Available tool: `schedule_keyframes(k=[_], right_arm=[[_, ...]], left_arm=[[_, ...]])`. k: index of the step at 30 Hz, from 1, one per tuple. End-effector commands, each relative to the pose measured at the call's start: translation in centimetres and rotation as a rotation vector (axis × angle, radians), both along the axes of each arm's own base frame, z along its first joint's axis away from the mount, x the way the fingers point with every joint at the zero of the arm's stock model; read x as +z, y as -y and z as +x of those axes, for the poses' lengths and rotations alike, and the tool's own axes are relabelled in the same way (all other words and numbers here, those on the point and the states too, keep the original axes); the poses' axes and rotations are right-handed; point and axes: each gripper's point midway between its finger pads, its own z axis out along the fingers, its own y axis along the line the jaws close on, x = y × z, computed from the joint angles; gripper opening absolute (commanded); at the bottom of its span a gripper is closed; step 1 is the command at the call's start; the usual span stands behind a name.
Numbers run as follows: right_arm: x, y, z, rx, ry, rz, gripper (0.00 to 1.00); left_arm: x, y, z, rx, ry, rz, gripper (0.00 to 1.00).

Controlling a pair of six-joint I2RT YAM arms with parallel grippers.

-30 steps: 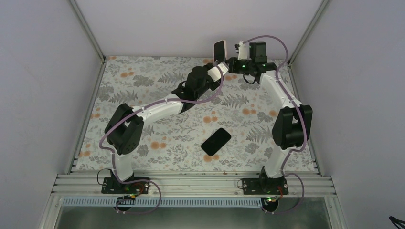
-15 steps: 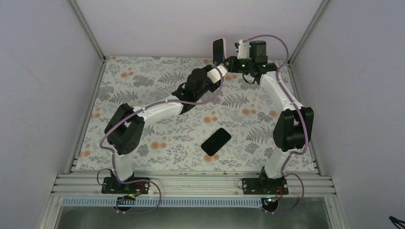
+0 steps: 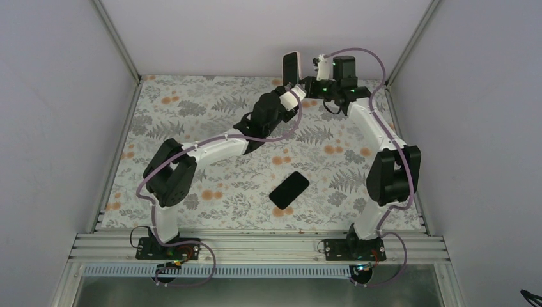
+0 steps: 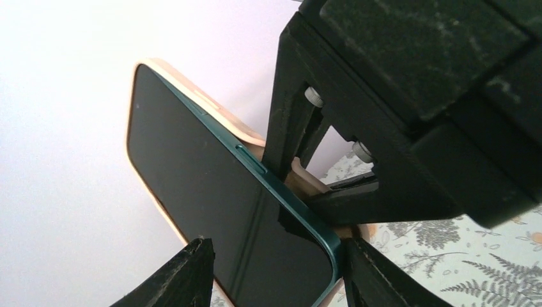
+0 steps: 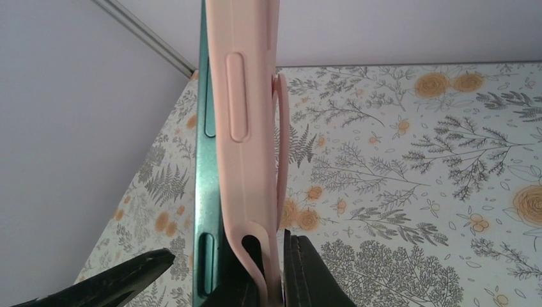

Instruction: Take the phone out of the phone case

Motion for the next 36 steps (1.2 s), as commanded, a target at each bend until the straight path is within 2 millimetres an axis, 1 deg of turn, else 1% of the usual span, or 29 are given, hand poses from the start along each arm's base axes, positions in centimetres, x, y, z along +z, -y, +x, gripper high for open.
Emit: schedule_keyframes(k=[1, 4, 7, 8, 11, 15, 16, 18, 19, 21, 22, 25, 28, 31, 32, 33, 35, 36], right_arm=[[3.6, -1.1, -1.7, 0.055, 0.096, 0.05, 0.03], [2.7, -1.5, -2.1, 0.064, 0.083, 0.043, 0.03], [2.4, -2.0, -2.5, 0.08, 0.072, 0.046, 0.03], [2.4, -2.2, -2.6, 0.086, 0.071, 0.049, 0.03], [2.6, -2.6, -3.1, 0.097, 0.077, 0.049, 0.03], [1.8, -3.2, -3.7, 0.119, 0.053, 0.067, 0.03], [1.6, -3.4, -3.9, 0.127, 0.047, 0.071, 0.03], [1.5, -3.9, -4.3, 0.15, 0.042, 0.082, 0.03], [1.6, -4.2, -4.5, 0.16, 0.042, 0.086, 0.03], [1.7, -4.5, -4.8, 0.175, 0.043, 0.093, 0.03], [1.9, -4.6, -4.9, 0.181, 0.046, 0.097, 0.03], [2.5, -4.9, -5.6, 0.213, 0.055, 0.113, 0.03], [2.0, -5.2, -6.0, 0.225, 0.056, 0.103, 0.03], [1.1, -4.9, -5.9, 0.212, 0.051, 0.079, 0.03], [2.0, -4.6, -6.1, 0.205, 0.077, 0.073, 0.03], [2.1, -4.4, -6.2, 0.199, 0.085, 0.064, 0.03], [1.7, -3.9, -5.8, 0.174, 0.096, 0.028, 0.03], [1.3, -3.4, -5.2, 0.145, 0.102, -0.004, 0.03]], left_arm=[[1.9, -2.3, 1.6, 0.16, 0.103, -0.031, 0.51], [3.3, -3.2, 1.8, 0.215, 0.174, -0.02, 0.51], [4.4, -4.6, 1.9, 0.295, 0.29, -0.007, 0.51], [4.3, -5.1, 1.7, 0.32, 0.328, 0.01, 0.51], [4.9, -6.5, 1.2, 0.388, 0.432, 0.036, 0.49], [5.7, -7.7, 1.0, 0.468, 0.556, 0.084, 0.47], [5.7, -8.5, 1.0, 0.506, 0.564, 0.078, 0.47], [5.8, -9.0, 1.1, 0.517, 0.573, 0.064, 0.47], [5.9, -9.2, 1.2, 0.518, 0.566, 0.056, 0.44], [5.9, -9.3, 1.4, 0.501, 0.543, 0.039, 0.36], [5.8, -9.3, 1.5, 0.48, 0.529, 0.032, 0.29], [5.2, -8.5, 2.0, 0.403, 0.485, 0.04, 0.16], [5.7, -8.8, 2.4, 0.418, 0.492, 0.043, 0.04], [6.3, -9.3, 2.5, 0.429, 0.499, 0.045, 0.02], [6.3, -9.4, 2.4, 0.426, 0.501, 0.05, 0.02], [6.5, -9.5, 2.4, 0.422, 0.504, 0.053, 0.02], [6.6, -9.5, 2.2, 0.404, 0.504, 0.077, 0.02], [6.7, -9.6, 1.9, 0.397, 0.506, 0.08, 0.02]])
